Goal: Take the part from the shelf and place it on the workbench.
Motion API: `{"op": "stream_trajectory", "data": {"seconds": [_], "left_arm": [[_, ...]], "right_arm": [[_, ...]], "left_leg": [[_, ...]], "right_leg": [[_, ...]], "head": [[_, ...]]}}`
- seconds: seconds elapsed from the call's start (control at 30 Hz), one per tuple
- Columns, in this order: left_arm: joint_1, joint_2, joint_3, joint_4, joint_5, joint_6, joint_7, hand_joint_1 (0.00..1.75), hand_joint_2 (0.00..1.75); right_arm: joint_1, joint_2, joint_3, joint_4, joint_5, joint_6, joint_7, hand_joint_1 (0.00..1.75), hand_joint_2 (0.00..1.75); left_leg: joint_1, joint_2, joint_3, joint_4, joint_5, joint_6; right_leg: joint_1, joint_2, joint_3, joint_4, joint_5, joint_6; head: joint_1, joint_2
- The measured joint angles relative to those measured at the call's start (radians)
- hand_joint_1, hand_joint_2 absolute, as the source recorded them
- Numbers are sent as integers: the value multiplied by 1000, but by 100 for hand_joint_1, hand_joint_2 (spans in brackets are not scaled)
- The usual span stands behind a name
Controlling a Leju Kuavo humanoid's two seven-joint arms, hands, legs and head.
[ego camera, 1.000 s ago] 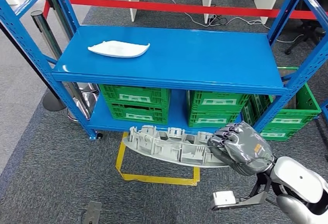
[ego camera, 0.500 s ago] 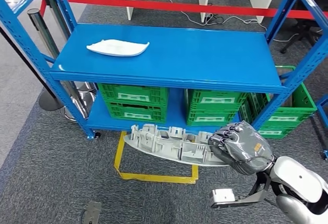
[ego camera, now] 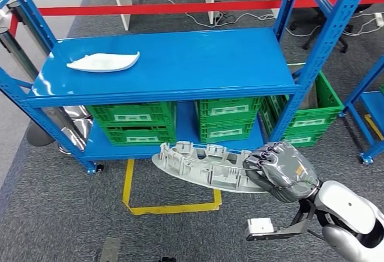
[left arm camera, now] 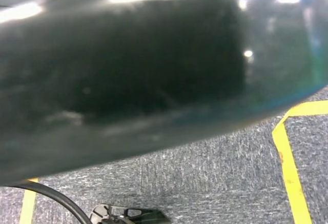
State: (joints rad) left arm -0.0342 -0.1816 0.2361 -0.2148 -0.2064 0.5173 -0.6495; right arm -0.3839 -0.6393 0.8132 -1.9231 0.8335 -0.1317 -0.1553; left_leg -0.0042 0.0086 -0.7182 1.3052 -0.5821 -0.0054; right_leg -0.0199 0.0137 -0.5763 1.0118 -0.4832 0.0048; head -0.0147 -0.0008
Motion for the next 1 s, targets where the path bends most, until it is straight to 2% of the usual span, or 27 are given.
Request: {"op": "stream_trajectory", "data": {"seconds": [0.03,0.1,0.13,0.17,0.2,0.27,0.33,0.37,0.43,0.47,0.5,0.53,0.6,0.63,0.67,0.77,0.83,0.87,0.93,0.97,1.0], "left_arm": [[0,0,0,0,0,0,0,0,0],[0,1,0,0,0,0,0,0,0],[0,1,0,0,0,0,0,0,0],[0,2,0,0,0,0,0,0,0],[0,3,0,0,0,0,0,0,0],[-1,3,1,0,0,1,0,0,0],[-1,2,2,0,0,2,0,0,0],[-1,0,2,0,-1,2,0,0,0],[0,-1,2,0,-1,2,0,0,0],[1,-1,2,1,0,2,0,0,0],[1,-1,3,1,0,2,0,0,0],[1,-1,3,1,0,2,0,0,0],[0,-2,3,1,0,2,0,0,0],[-1,-2,3,1,0,2,0,0,0],[-1,-2,3,1,-1,2,0,0,0],[0,-2,3,1,-1,2,0,0,0],[0,-2,3,1,-1,2,1,0,0],[0,-2,3,1,-1,2,1,0,0],[1,-2,3,1,-1,2,1,0,0],[3,-2,4,1,-1,2,1,0,0],[4,-2,4,1,-1,2,1,0,0]], "right_arm": [[0,0,0,1,0,0,0,175,175],[0,2,0,1,0,0,0,175,175],[-1,3,0,1,0,0,0,175,175],[-2,3,0,1,0,0,0,175,175],[-1,4,0,1,0,0,0,175,175],[0,4,0,1,0,0,0,175,175],[-2,4,0,1,0,0,0,175,175],[-3,4,0,2,0,0,0,175,175],[-3,4,1,2,0,0,0,175,175],[-2,5,1,3,0,1,0,175,175],[-1,5,1,4,0,1,0,175,175],[-1,5,2,4,0,1,0,175,175],[-1,5,2,5,0,1,0,175,175],[-1,5,2,5,0,1,0,175,175],[-2,5,1,5,0,0,0,175,175],[-1,5,1,5,0,0,0,175,175],[-1,5,1,5,0,0,0,175,175],[-2,5,1,5,0,0,0,175,175],[-2,5,1,6,0,0,0,175,175],[-2,5,2,6,0,0,0,175,175],[-2,6,2,6,0,0,0,175,175]], "left_leg": [[0,-3,23,-42,29,4],[1,-31,92,-182,94,15],[1,-46,118,-239,111,20],[1,-58,132,-272,117,23],[1,-62,134,-282,113,24],[2,-49,135,-293,118,29],[7,-35,137,-304,126,39],[7,-28,137,-307,128,42],[5,-14,134,-306,128,44],[4,-6,134,-306,128,45],[3,1,133,-305,128,45],[2,7,133,-305,128,45],[0,18,133,-301,126,42],[-2,22,132,-298,125,38],[-5,25,131,-296,125,34],[-6,36,129,-293,125,21],[-4,25,118,-262,98,9],[-2,15,101,-218,68,4],[2,2,48,-86,1,-4],[4,1,28,-34,-18,-6],[5,0,21,-14,-18,-7]], "right_leg": [[0,9,1,0,1,0],[1,25,1,1,2,3],[1,32,-2,2,3,7],[1,38,-6,2,5,12],[-1,44,-11,0,9,19],[-3,48,-19,-3,12,32],[-1,23,-41,36,-16,40],[-1,7,-66,86,-44,43],[-1,-5,-128,222,-102,48],[-1,-7,-148,268,-115,50],[-1,-8,-152,278,-109,50],[0,-11,-132,244,-85,50],[2,-33,-53,99,-27,44],[5,-43,-18,37,-9,39],[7,-50,2,0,-2,34],[9,-38,6,-11,2,19],[4,-30,4,-15,9,8],[2,-27,4,-17,12,3],[2,-16,0,-16,15,-2],[2,-10,-1,-16,15,-2],[2,-4,-2,-16,16,-2]], "head": [[0,0],[0,0],[0,0],[1,0],[1,0],[0,0],[4,0],[6,0],[7,0],[7,0],[7,0],[7,0],[7,0],[6,0],[6,0],[5,0],[3,0],[2,0],[0,0],[0,0],[0,0]]}}
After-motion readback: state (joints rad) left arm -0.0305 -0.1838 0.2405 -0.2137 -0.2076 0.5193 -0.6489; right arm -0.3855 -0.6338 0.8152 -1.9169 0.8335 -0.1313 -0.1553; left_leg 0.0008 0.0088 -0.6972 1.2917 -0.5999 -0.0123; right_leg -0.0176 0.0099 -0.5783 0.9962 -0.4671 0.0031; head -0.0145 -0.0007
